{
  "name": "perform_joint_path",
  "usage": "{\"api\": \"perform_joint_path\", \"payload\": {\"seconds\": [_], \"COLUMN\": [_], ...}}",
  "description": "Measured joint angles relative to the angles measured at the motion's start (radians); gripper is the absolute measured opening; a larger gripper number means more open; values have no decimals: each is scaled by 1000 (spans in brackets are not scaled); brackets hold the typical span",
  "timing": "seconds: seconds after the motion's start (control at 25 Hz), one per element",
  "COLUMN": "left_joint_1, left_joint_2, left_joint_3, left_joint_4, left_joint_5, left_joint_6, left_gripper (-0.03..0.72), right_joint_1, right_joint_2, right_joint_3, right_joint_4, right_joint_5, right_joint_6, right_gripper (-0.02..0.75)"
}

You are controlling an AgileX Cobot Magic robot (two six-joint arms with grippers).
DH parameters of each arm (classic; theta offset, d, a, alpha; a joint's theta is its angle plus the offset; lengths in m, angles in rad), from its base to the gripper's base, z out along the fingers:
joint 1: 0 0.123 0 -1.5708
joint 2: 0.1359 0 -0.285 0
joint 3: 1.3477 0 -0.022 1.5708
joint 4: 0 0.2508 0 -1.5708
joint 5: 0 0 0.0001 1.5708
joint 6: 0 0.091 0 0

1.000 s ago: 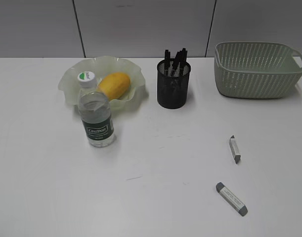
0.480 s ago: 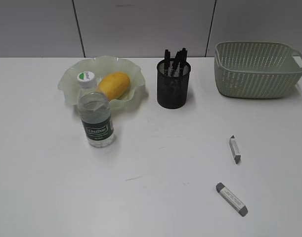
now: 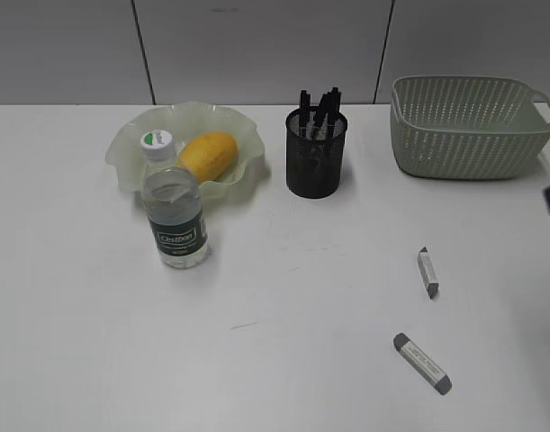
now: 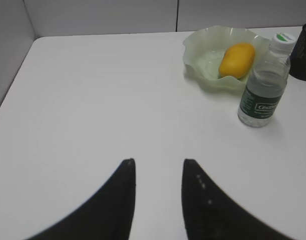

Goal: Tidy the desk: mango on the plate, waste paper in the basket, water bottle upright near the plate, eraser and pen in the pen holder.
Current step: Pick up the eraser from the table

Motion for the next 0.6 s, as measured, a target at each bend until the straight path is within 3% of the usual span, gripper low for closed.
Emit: {"api": "perform_joint_path", "payload": {"seconds": [0.2,0.4,0.6], "left_joint_1": [0,0,0], "left_joint_2": [0,0,0], "left_joint_3": [0,0,0], "left_joint_4": [-4,-11,-13], "left_joint_5": [0,0,0], "left_joint_6": [15,17,17], "left_gripper": [237,237,240], "right_joint_1": [-38,-87,-93], "right_joint_2": [442,777,931], "right_joint_3": [-206,-344,-405], "right_joint_4": [-24,4,47], "right_joint_5": [-10,2,9], "right_joint_6": [43,48,49], "right_gripper": [410,429,427]}}
